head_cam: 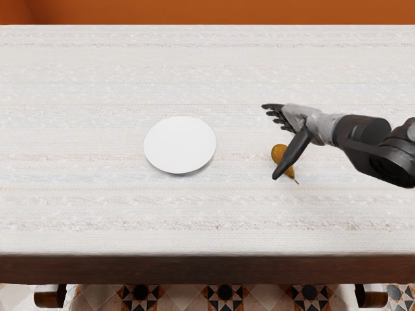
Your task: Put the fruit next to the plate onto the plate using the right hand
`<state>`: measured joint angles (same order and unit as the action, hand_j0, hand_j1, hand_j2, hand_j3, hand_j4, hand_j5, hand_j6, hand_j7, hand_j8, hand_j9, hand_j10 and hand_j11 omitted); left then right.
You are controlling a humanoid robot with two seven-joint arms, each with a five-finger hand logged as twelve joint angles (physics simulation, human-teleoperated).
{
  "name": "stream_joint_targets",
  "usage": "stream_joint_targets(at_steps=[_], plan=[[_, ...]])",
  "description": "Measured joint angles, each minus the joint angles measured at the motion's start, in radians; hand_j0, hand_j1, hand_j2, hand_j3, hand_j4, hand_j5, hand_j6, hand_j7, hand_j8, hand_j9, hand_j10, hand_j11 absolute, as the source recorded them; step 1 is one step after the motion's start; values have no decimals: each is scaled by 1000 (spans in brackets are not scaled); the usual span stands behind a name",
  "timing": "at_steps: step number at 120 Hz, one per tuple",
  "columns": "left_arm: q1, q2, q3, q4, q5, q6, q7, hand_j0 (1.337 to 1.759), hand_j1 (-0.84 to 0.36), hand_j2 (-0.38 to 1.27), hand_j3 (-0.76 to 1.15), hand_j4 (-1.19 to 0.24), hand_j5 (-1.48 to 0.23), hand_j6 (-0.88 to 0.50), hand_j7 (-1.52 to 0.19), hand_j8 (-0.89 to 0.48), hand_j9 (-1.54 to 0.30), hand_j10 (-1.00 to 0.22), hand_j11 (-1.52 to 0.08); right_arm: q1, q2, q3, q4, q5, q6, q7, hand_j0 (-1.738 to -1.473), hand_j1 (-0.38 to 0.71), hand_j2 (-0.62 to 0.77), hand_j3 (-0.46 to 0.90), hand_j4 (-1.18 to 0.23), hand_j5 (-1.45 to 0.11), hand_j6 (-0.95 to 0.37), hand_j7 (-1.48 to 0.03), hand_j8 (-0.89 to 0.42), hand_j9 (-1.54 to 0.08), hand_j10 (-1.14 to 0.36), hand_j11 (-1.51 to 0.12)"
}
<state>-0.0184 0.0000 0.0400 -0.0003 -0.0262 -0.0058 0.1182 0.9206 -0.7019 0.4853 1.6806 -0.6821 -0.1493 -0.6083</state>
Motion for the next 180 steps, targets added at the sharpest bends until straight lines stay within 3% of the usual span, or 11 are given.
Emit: stream_joint_targets(at_steps=[29,48,86,112,130,180], plan=[[0,0,0,0,0,0,0,1658,349,0,0,0,0,0,0,0,0,0,0,-84,70,-8,3,-364,-175,-2,-1658,-349,1,0,-2,0,-3,0,-2,0,-1,0],[0,0,0,0,0,0,0,1658,349,0,0,0,0,0,0,0,0,0,0,-153,72,-10,2,-459,-247,-2,-1658,-308,-5,0,-36,-46,-38,-45,-37,-46,-36,-46],[0,0,0,0,0,0,0,1658,349,0,0,0,0,0,0,0,0,0,0,-239,112,-8,2,-421,-407,-3,-1658,-175,-27,0,-147,-190,-148,-189,-148,-190,-147,-190],[0,0,0,0,0,0,0,1658,349,0,0,0,0,0,0,0,0,0,0,-210,142,-12,-30,-301,-455,-3,-1658,-160,-30,0,-159,-206,-160,-206,-160,-206,-159,-206],[0,0,0,0,0,0,0,1658,349,0,0,0,0,0,0,0,0,0,0,-149,147,-93,-49,-272,-460,-3,-1658,-126,-36,0,-188,-243,-189,-243,-188,-243,-188,-243],[0,0,0,0,0,0,0,1658,349,0,0,0,0,0,0,0,0,0,0,-129,149,-165,-91,-390,-462,-3,-1658,7,-57,0,-298,-387,-299,-387,-299,-387,-299,-387]])
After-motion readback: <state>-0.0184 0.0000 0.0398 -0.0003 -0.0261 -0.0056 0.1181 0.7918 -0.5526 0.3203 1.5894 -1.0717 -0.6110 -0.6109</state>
